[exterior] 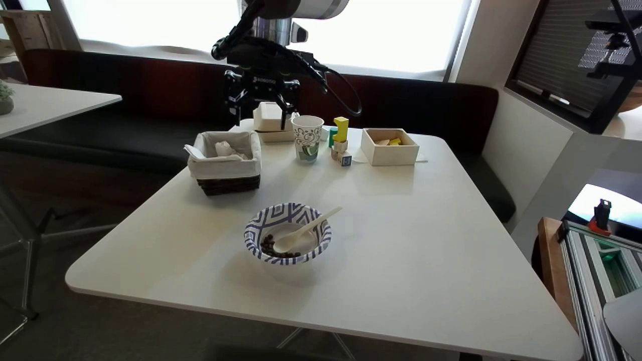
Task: Move the bowl on the table
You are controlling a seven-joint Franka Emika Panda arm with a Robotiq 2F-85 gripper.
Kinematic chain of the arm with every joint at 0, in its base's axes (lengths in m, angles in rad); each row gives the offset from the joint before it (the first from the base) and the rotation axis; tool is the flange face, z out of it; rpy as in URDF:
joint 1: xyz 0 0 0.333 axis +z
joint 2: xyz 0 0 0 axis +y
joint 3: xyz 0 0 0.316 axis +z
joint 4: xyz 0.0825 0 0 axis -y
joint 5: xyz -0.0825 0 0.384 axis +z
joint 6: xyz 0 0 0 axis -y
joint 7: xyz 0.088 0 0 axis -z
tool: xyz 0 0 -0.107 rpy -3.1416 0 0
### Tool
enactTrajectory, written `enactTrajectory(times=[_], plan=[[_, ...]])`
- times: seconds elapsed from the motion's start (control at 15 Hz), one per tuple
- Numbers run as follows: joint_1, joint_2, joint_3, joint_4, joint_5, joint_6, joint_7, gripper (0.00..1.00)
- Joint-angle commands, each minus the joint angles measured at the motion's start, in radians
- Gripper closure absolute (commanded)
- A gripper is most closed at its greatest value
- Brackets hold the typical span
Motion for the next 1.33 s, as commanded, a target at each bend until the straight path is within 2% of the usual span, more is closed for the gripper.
enactTrajectory(times=[0.0,0.07,0.2,0.33,0.4,0.53,0.6,0.73,0.8,0.93,1.0,1.13,1.27], plan=[[0.016,0.076,-0.023,0.069,0.037,0.002,-0.015,0.00],[0.018,0.088,-0.026,0.079,0.037,0.000,-0.014,0.00],[0.021,0.110,-0.032,0.096,0.033,0.002,-0.011,0.11],[0.023,0.130,-0.038,0.110,0.030,0.004,-0.011,0.18],[0.022,0.140,-0.038,0.116,0.032,0.003,-0.014,0.29],[0.026,0.157,-0.043,0.123,0.028,0.008,-0.014,0.31],[0.028,0.163,-0.045,0.127,0.027,0.011,-0.014,0.40],[0.031,0.176,-0.048,0.135,0.027,0.011,-0.015,0.42],[0.032,0.181,-0.048,0.138,0.028,0.011,-0.016,0.49],[0.032,0.189,-0.048,0.144,0.030,0.012,-0.020,0.48],[0.033,0.193,-0.048,0.148,0.029,0.013,-0.021,0.52],[0.034,0.199,-0.050,0.154,0.028,0.011,-0.024,0.49],[0.035,0.204,-0.052,0.156,0.027,0.011,-0.025,0.56]])
